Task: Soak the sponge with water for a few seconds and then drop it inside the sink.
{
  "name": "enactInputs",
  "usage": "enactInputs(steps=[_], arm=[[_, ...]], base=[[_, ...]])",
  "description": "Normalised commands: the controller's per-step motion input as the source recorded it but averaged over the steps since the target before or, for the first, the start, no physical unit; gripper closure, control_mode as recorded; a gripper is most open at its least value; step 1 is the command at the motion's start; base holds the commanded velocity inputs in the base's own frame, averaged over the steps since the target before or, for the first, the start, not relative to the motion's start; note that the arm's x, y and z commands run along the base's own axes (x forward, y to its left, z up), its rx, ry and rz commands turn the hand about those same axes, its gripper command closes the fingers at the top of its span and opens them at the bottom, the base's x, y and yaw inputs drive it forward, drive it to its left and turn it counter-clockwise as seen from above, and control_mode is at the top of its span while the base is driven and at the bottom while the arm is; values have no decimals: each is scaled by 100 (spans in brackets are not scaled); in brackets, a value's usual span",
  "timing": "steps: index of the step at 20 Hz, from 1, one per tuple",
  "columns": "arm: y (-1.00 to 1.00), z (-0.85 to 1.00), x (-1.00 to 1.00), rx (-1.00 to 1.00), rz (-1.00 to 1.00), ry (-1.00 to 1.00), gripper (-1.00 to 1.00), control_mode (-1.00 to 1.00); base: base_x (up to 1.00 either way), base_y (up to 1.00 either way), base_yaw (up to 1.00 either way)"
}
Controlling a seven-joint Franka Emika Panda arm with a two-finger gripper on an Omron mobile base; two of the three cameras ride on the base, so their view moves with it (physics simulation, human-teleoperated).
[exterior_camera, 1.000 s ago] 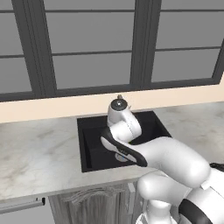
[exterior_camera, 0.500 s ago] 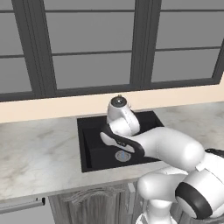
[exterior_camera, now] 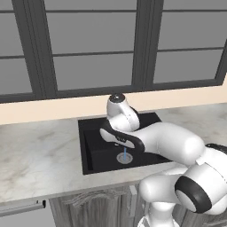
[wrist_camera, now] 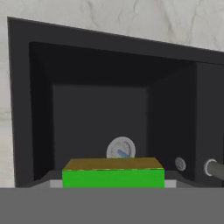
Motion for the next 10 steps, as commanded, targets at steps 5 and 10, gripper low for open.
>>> enactInputs(steps=[5,10], arm=[[0,-2,0,-4,3,0,100,-100],[-14,-11,0,-3,1,0,100,-100]], base=[[0,0,0],[0,0,0]])
